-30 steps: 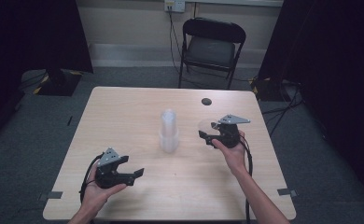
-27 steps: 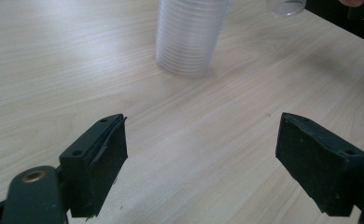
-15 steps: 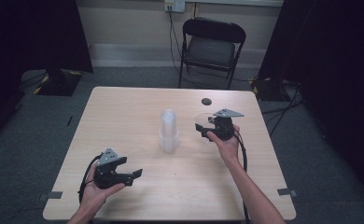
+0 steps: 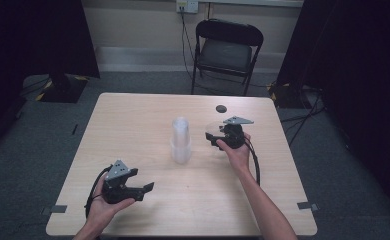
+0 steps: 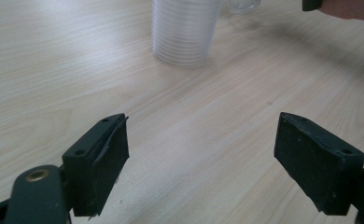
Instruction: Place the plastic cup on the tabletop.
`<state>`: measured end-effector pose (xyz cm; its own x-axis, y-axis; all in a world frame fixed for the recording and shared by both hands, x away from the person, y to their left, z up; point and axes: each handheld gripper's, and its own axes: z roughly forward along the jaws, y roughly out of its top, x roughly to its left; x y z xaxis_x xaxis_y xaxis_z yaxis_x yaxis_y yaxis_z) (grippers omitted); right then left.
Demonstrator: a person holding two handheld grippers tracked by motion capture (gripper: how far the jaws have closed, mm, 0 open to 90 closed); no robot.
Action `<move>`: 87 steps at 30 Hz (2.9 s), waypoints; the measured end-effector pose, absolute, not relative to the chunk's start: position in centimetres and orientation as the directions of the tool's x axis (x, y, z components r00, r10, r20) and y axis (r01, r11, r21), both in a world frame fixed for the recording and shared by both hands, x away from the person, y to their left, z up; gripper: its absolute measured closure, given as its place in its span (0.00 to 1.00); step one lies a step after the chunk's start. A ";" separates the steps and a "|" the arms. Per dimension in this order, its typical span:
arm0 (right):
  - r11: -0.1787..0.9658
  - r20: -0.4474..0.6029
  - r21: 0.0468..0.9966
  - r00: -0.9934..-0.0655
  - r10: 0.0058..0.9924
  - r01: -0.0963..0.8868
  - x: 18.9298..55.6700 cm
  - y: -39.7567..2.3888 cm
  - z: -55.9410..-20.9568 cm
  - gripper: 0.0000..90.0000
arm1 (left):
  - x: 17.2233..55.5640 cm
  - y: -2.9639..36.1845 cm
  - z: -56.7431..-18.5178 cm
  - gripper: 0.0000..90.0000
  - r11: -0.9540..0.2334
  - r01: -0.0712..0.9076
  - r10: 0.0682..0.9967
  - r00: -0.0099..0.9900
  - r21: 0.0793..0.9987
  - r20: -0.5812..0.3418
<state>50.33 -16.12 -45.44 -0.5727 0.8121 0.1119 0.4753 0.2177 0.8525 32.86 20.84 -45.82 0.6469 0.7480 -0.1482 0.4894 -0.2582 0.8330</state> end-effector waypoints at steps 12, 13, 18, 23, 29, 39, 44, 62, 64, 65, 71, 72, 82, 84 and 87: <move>0.226 0.112 0.846 -0.576 0.810 0.482 50.4 -15.8 -46.0 0.31 | 32.9 20.8 -45.8 0.20 -0.265 0.488 0.748 0.649 0.832 -0.142; 0.230 0.108 0.846 -0.578 0.809 0.480 50.4 -15.8 -46.0 0.32 | 32.9 20.8 -45.9 0.20 -0.261 0.491 0.749 0.646 0.831 -0.147; 0.248 0.098 0.843 -0.589 0.802 0.478 50.1 -15.9 -46.2 0.33 | 32.9 20.9 -45.9 0.20 -0.254 0.495 0.752 0.642 0.831 -0.152; 0.258 0.096 0.837 -0.594 0.799 0.483 49.7 -16.2 -46.4 0.33 | 32.9 20.9 -45.9 0.20 -0.252 0.497 0.753 0.640 0.830 -0.154; 0.279 0.097 0.815 -0.596 0.797 0.507 48.8 -16.3 -46.4 0.29 | 32.9 20.9 -45.9 0.20 -0.255 0.493 0.755 0.639 0.832 -0.148; 0.260 0.126 0.809 -0.588 0.799 0.527 48.3 -16.6 -46.8 0.16 | 33.1 21.3 -45.9 0.20 -0.232 0.523 0.783 0.600 0.820 -0.162; 0.254 0.136 0.809 -0.588 0.797 0.530 47.8 -17.2 -46.8 0.16 | 33.3 21.6 -45.9 0.20 -0.226 0.523 0.791 0.591 0.822 -0.158; 0.254 0.138 0.805 -0.585 0.799 0.536 45.1 -19.9 -46.6 0.16 | 33.5 22.2 -45.8 0.19 -0.232 0.522 0.805 0.577 0.821 -0.140; 0.257 0.131 0.804 -0.581 0.803 0.536 44.7 -20.3 -46.4 0.16 | 33.5 22.3 -45.8 0.19 -0.232 0.520 0.807 0.575 0.822 -0.136; 0.254 0.133 0.805 -0.580 0.804 0.536 44.5 -20.5 -46.4 0.16 | 33.5 22.4 -45.7 0.19 -0.235 0.516 0.807 0.576 0.824 -0.130; 0.246 0.134 0.811 -0.578 0.805 0.531 42.6 -21.4 -45.4 0.19 | 33.5 22.5 -45.6 0.19 -0.239 0.512 0.809 0.575 0.825 -0.123; 0.246 0.132 0.814 -0.581 0.803 0.526 42.3 -21.5 -45.3 0.19 | 33.4 22.5 -45.6 0.19 -0.243 0.509 0.811 0.574 0.825 -0.116; 0.275 0.109 0.807 -0.589 0.801 0.523 38.6 -23.3 -44.8 0.17 | 33.5 22.8 -45.8 0.19 -0.221 0.537 0.820 0.554 0.814 -0.143; 0.279 0.103 0.805 -0.586 0.803 0.524 37.8 -23.7 -44.7 0.17 | 33.5 22.8 -45.9 0.19 -0.222 0.537 0.822 0.553 0.814 -0.140; 0.265 0.114 0.806 -0.578 0.808 0.529 36.6 -24.5 -44.8 0.17 | 33.4 22.9 -45.9 0.19 -0.227 0.535 0.820 0.556 0.814 -0.138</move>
<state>36.63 -24.49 -44.77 -0.5779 0.8082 0.1137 0.5291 0.2650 0.8061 33.43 22.89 -45.92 0.5559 0.8198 -0.1375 0.5353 -0.2265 0.8137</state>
